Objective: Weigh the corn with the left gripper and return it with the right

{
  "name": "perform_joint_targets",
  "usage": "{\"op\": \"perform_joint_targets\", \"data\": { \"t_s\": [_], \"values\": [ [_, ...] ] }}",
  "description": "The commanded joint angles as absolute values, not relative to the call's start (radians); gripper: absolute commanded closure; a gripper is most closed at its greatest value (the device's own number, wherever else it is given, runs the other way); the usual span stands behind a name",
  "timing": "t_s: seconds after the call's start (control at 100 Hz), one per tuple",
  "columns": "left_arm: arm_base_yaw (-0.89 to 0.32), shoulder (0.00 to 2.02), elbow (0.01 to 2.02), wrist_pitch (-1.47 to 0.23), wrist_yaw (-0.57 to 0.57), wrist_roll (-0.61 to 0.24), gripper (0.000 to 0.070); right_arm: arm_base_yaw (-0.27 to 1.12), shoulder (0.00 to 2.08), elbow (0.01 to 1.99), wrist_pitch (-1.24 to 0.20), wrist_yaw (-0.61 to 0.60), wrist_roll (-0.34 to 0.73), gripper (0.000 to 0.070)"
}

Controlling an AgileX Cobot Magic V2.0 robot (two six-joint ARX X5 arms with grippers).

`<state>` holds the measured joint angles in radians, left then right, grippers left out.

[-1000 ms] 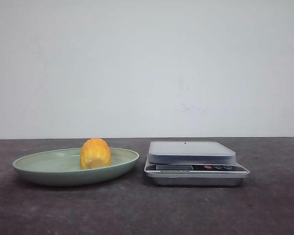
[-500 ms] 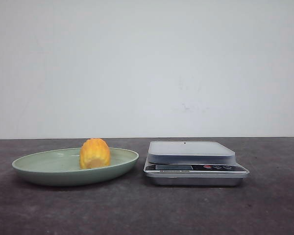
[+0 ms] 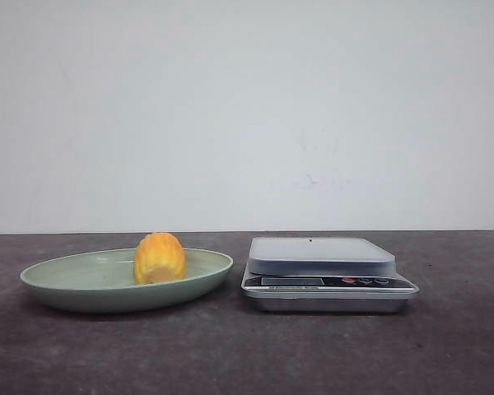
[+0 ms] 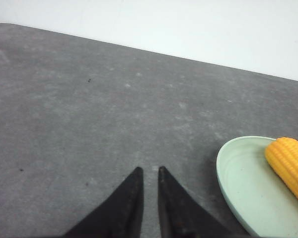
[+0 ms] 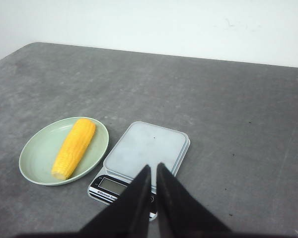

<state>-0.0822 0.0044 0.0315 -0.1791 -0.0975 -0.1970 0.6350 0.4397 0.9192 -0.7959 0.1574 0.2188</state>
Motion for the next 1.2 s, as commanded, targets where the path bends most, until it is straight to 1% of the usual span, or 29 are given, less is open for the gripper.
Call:
{"op": "perform_joint_targets", "data": {
  "t_s": [0.0, 0.25, 0.37, 0.48, 0.56, 0.64, 0.75, 0.84, 0.9, 1.03, 1.19],
  "values": [
    [-0.081, 0.003, 0.014, -0.185, -0.095, -0.184, 0.0671, 0.643, 0.442, 0.929, -0.786, 0.158, 0.236, 0.069],
    [-0.08, 0.003, 0.014, -0.185, -0.095, -0.184, 0.0671, 0.643, 0.442, 0.93, -0.785, 0.16, 0.228, 0.0689],
    [-0.081, 0.003, 0.014, -0.184, -0.095, -0.184, 0.0671, 0.629, 0.419, 0.93, -0.782, 0.237, 0.17, 0.0689],
    [-0.081, 0.003, 0.014, -0.184, -0.095, -0.184, 0.0671, 0.555, 0.368, 0.926, -0.78, 0.233, 0.168, 0.0689],
    [-0.08, 0.003, 0.014, -0.185, -0.095, -0.184, 0.0671, 0.454, 0.321, 0.893, -0.723, 0.233, 0.162, 0.069],
    [-0.081, 0.003, 0.014, -0.185, -0.095, -0.184, 0.0671, 0.351, 0.265, 0.818, -0.635, 0.233, 0.123, 0.0689],
    [-0.081, 0.003, 0.014, -0.185, -0.095, -0.184, 0.0671, 0.223, 0.178, 0.663, -0.503, 0.219, 0.065, 0.0689],
    [-0.081, 0.003, 0.014, -0.185, -0.095, -0.184, 0.0671, 0.127, 0.105, 0.527, -0.408, 0.157, 0.051, 0.0689],
    [-0.081, 0.003, 0.014, -0.185, -0.095, -0.184, 0.0671, 0.078, 0.06, 0.44, -0.358, 0.15, 0.052, 0.0689],
    [-0.08, 0.003, 0.014, -0.184, -0.096, -0.184, 0.0671, 0.02, 0.004, 0.269, -0.249, 0.149, 0.052, 0.0689],
    [-0.081, 0.004, 0.014, -0.185, -0.096, -0.184, 0.0671, 0.013, 0.004, 0.157, -0.21, 0.148, 0.053, 0.0689]
  ]
}}
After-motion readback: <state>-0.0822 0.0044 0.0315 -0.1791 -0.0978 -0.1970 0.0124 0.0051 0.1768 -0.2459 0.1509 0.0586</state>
